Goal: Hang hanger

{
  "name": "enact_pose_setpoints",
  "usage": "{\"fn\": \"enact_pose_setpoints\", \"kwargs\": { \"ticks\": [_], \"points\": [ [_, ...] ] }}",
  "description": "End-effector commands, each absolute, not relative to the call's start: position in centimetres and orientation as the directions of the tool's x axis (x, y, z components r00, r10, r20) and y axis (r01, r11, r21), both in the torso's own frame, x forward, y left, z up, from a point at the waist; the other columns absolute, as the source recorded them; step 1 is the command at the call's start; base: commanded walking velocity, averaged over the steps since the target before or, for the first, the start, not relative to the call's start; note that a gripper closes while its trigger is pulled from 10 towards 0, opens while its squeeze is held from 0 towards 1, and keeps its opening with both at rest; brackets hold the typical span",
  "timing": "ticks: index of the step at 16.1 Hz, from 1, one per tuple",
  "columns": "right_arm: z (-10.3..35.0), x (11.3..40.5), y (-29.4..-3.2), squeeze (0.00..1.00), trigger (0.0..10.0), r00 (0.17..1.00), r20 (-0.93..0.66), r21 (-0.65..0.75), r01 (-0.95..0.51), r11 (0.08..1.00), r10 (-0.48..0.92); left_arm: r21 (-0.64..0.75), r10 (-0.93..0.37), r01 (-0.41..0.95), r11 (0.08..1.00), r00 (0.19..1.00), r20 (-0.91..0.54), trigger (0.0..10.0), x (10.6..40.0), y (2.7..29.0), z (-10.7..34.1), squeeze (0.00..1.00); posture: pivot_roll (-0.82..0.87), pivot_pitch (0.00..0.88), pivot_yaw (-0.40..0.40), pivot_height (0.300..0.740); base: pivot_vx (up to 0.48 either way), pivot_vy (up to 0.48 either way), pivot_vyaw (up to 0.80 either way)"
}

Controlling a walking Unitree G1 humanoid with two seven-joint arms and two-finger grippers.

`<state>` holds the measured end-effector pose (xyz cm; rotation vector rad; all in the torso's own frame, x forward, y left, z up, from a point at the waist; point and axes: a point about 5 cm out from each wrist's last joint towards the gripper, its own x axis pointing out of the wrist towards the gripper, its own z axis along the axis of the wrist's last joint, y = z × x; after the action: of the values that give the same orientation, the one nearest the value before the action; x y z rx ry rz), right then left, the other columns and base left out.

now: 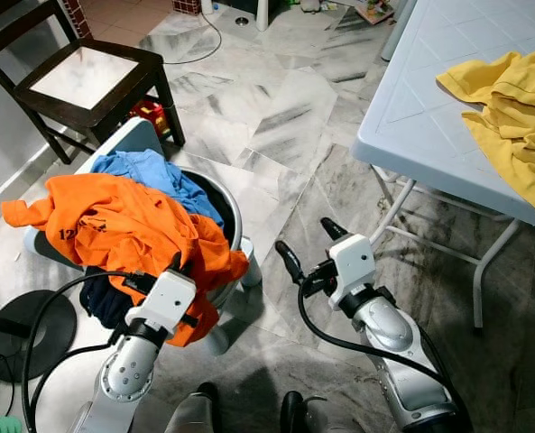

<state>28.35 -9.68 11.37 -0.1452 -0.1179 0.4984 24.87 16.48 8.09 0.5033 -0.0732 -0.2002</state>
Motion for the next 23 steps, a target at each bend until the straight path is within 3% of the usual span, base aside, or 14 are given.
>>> {"fn": "enact_pose_setpoints", "kwargs": {
  "ticks": [1,2,3,4,9,10,11,15,23],
  "points": [
    [11.0,28.2,-9.6,0.0,10.0,0.87,0.068,-0.166,-0.473,0.865,0.489,0.505,-0.18,0.152,0.849,0.984,0.007,10.0,24.4,17.2,7.5,1.0,0.09,0.264,-0.059,0.74,0.0,0.0,0.0],
    [11.0,28.2,-9.6,0.0,10.0,0.87,0.068,-0.166,-0.473,0.865,0.489,0.509,-0.177,0.146,0.848,0.984,0.011,10.0,24.4,17.2,7.5,1.0,0.09,0.264,-0.059,0.74,0.0,0.0,0.0],
    [11.0,28.2,-9.6,0.0,10.0,0.869,0.067,-0.166,-0.474,0.865,0.49,0.505,-0.172,0.138,0.852,0.985,0.021,10.0,24.8,17.2,7.9,0.36,0.09,0.264,-0.059,0.74,0.0,0.0,0.0],
    [11.0,28.2,-9.6,0.0,10.0,0.869,0.067,-0.167,-0.474,0.864,0.49,0.495,-0.17,0.135,0.858,0.985,0.028,10.0,24.9,17.2,8.1,0.0,0.09,0.263,-0.06,0.74,0.0,0.0,0.0],
    [11.0,28.2,-9.7,0.0,10.0,0.869,0.067,-0.168,-0.474,0.864,0.49,0.419,-0.17,0.124,0.899,0.983,0.074,10.0,25.4,16.6,9.5,0.0,0.08,0.262,-0.057,0.74,0.0,0.0,0.0],
    [11.0,28.2,-9.7,0.0,10.0,0.87,0.068,-0.167,-0.472,0.866,0.488,0.373,-0.164,0.125,0.919,0.984,0.075,3.8,25.6,16.3,9.6,0.0,0.08,0.263,-0.056,0.74,0.0,0.0,0.0],
    [11.0,28.1,-9.7,0.0,10.0,0.871,0.066,-0.168,-0.471,0.866,0.487,0.349,-0.165,0.129,0.928,0.983,0.076,0.0,25.9,16.1,9.7,0.0,0.08,0.264,-0.058,0.74,0.0,0.0,0.0],
    [11.1,28.2,-9.8,0.0,10.0,0.872,0.067,-0.171,-0.469,0.866,0.485,0.263,-0.144,0.131,0.956,0.989,0.032,0.0,26.2,15.8,9.4,0.0,0.08,0.265,-0.058,0.74,0.0,0.0,0.0],
    [11.1,28.3,-9.7,0.0,10.0,0.873,0.072,-0.168,-0.466,0.869,0.482,0.237,-0.225,0.192,0.952,0.967,0.12,0.0,26.9,14.4,11.4,0.0,0.08,0.259,-0.052,0.74,0.0,0.0,0.0]
  ]
}}
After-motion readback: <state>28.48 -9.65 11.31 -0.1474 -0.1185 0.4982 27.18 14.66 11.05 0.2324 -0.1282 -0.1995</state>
